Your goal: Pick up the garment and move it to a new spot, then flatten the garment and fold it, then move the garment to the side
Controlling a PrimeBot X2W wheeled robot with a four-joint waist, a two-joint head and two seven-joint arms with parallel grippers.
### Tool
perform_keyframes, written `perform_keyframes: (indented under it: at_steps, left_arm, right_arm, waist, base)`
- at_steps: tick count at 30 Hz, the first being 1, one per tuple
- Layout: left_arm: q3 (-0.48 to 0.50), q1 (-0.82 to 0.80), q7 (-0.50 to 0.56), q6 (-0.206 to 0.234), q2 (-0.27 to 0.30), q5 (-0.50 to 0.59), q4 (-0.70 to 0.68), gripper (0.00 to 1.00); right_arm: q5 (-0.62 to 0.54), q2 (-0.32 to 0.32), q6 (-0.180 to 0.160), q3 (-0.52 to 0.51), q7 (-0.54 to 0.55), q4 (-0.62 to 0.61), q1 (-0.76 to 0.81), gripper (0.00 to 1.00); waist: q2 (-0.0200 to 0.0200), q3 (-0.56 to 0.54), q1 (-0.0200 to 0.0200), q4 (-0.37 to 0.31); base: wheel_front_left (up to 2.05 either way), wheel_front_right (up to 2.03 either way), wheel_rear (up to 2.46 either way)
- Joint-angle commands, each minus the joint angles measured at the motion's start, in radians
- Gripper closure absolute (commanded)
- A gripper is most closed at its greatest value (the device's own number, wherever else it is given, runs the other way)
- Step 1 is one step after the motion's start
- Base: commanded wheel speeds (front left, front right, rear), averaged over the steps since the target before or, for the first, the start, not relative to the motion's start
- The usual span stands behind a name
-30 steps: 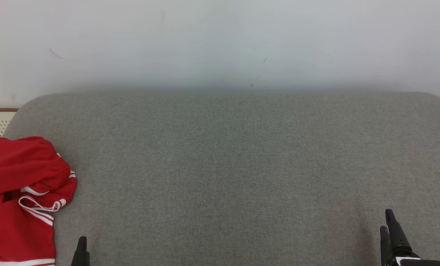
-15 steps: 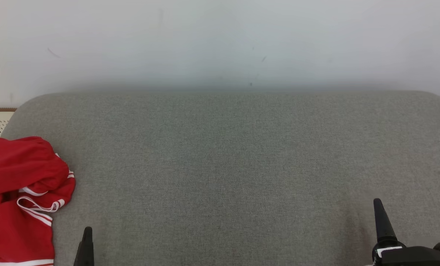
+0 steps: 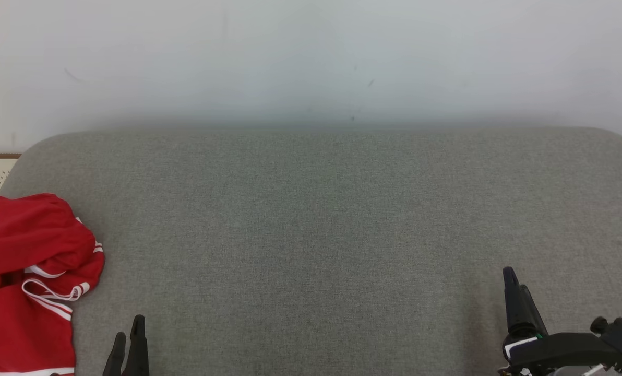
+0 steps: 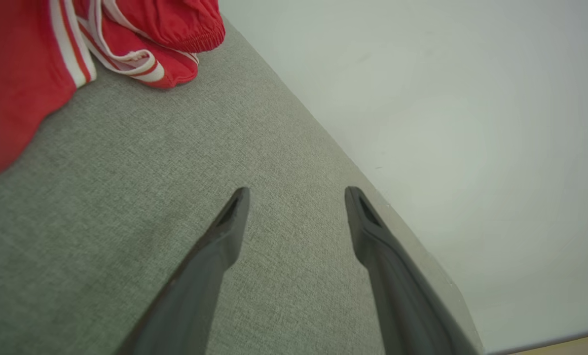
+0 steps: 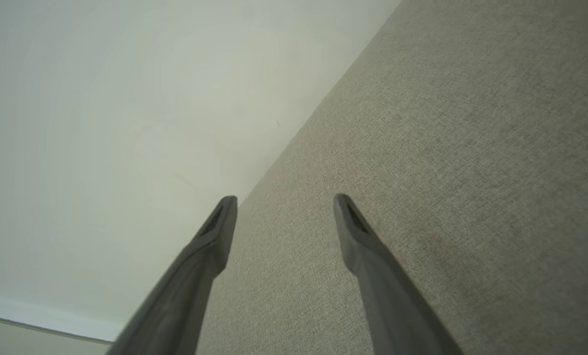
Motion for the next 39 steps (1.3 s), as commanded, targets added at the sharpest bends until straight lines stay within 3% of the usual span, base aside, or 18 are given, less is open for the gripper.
perform_keyframes:
  at_steps: [1, 18, 39]
  left_arm:
    - [0.001, -0.024, -0.010, -0.001, 0.008, 0.030, -0.006, 0.00]
    - [-0.004, -0.050, -0.065, 0.008, 0.008, 0.275, 0.019, 0.00]
    - [-0.001, -0.069, -0.126, 0.029, 0.008, 0.486, 0.081, 0.00]
  right_arm:
    - [-0.025, -0.011, 0.000, 0.008, -0.008, -0.007, -0.023, 0.00]
    - [-0.213, -0.032, 0.000, 0.078, -0.053, 0.032, -0.063, 0.00]
    - [-0.394, -0.058, 0.000, 0.151, -0.102, 0.117, -0.107, 0.00]
  waist:
    - [0.0000, 0.000, -0.0001, 0.000]
    - [0.0000, 0.000, -0.0001, -0.004]
    - [0.0000, -0.004, -0.0001, -0.011]
  base:
    - [0.00, 0.00, 0.00]
    - [0.00, 0.00, 0.00]
    - [0.00, 0.00, 0.00]
